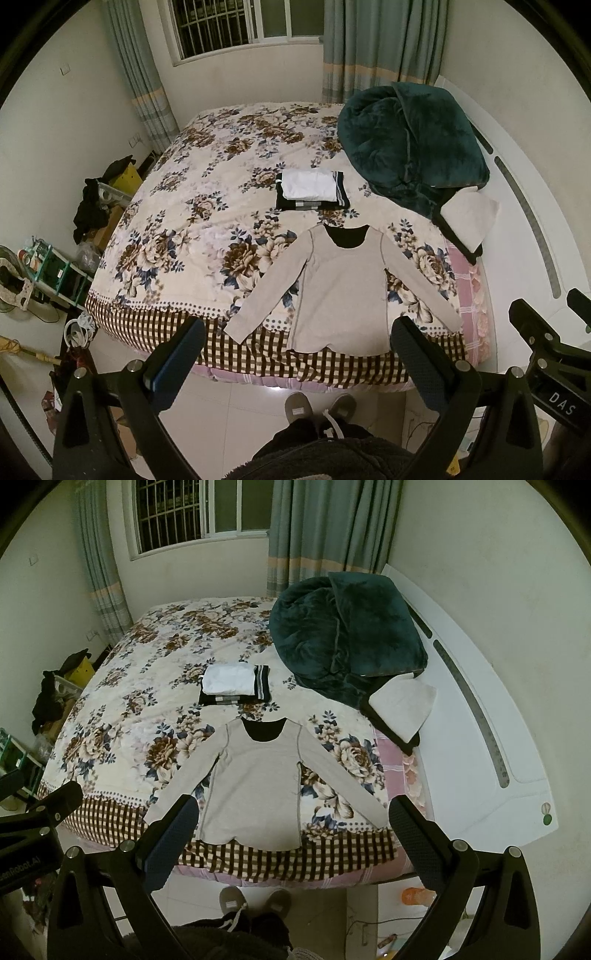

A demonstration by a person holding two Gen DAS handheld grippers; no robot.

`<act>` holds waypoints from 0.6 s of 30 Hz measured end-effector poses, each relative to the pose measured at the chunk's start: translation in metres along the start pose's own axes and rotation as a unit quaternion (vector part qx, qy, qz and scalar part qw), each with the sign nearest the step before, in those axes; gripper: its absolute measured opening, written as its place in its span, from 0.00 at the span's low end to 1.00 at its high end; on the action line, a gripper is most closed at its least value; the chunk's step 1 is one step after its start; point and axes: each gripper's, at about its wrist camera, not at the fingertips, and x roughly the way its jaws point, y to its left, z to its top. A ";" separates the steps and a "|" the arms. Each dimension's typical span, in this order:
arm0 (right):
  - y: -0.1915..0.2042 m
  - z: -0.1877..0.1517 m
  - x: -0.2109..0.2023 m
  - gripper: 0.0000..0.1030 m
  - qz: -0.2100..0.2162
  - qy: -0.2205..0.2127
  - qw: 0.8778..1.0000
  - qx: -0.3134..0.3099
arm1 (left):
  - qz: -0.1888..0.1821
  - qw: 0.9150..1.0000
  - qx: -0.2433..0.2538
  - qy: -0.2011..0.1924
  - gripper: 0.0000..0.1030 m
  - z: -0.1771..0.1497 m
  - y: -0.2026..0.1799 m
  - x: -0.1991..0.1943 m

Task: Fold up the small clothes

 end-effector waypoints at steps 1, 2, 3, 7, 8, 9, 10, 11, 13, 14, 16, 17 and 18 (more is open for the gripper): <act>0.000 0.000 0.000 1.00 0.001 0.000 1.000 0.000 | 0.000 1.000 -0.001 0.000 1.00 0.001 0.000 -0.001; 0.000 0.000 -0.001 1.00 0.000 0.000 1.000 0.000 | 0.001 1.000 0.000 -0.001 1.00 -0.001 0.000 -0.001; 0.002 0.000 -0.002 1.00 0.000 0.000 1.000 0.000 | 0.001 1.000 0.000 -0.001 1.00 0.000 0.000 -0.001; 0.005 0.002 -0.004 1.00 0.002 -0.001 1.000 -0.002 | 0.000 1.000 -0.001 -0.002 1.00 0.001 0.001 -0.002; 0.007 0.004 -0.006 1.00 0.002 -0.001 1.000 -0.002 | 0.000 1.000 -0.001 -0.002 1.00 0.001 0.002 -0.002; 0.008 0.004 -0.006 1.00 0.002 -0.001 1.000 -0.002 | 0.000 1.000 0.000 -0.003 1.00 0.001 0.002 -0.002; 0.010 0.006 -0.008 1.00 0.002 -0.001 1.000 -0.003 | 0.000 1.000 -0.001 -0.003 1.00 0.001 0.002 -0.002; 0.012 0.007 -0.010 1.00 0.003 -0.001 1.000 -0.003 | 0.000 1.000 -0.002 -0.003 1.00 0.004 0.004 -0.002; 0.012 0.007 -0.010 1.00 0.002 -0.002 1.000 -0.002 | 0.000 1.000 -0.001 -0.004 1.00 0.004 0.004 -0.002; 0.013 0.007 -0.010 1.00 0.003 -0.002 1.000 -0.003 | 0.000 1.000 -0.002 -0.003 1.00 0.004 0.004 -0.003; 0.012 0.006 -0.010 1.00 0.002 -0.002 1.000 -0.003 | 0.000 1.000 -0.003 -0.004 1.00 0.006 0.005 -0.003; 0.014 0.007 -0.011 1.00 0.002 -0.003 1.000 -0.003 | 0.001 1.000 -0.002 -0.004 1.00 0.006 0.005 -0.003; 0.015 0.010 -0.012 1.00 0.003 -0.003 1.000 -0.003 | 0.001 1.000 -0.003 -0.005 1.00 0.008 0.005 -0.003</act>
